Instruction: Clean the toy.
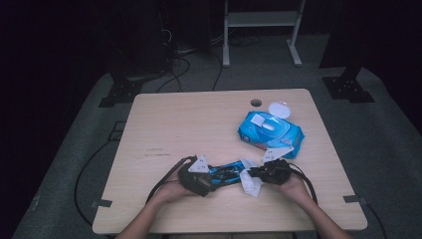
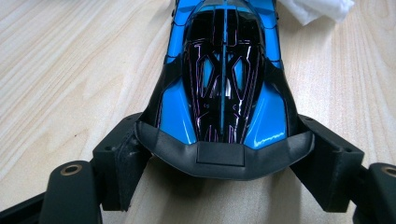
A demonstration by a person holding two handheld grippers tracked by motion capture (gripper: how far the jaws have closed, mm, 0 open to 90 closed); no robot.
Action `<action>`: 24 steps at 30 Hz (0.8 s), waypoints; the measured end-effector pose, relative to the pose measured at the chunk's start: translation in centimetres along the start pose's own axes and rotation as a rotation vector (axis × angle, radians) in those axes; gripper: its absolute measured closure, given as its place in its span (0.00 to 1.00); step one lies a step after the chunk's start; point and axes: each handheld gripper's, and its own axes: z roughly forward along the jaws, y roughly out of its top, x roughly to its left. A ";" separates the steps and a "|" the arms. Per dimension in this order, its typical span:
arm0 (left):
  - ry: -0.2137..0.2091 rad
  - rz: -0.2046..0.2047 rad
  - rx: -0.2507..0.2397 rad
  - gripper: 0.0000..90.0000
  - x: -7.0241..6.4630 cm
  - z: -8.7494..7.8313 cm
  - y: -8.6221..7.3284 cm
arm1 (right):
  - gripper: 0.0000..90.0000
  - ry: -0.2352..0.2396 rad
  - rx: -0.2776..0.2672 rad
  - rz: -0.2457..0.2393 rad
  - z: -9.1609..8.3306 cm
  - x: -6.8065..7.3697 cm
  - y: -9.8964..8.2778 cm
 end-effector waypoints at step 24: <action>-0.002 -0.004 -0.004 0.27 0.1 0.0 0.0 | 0.95 -0.019 -0.008 0.051 0.0 -0.9 -0.5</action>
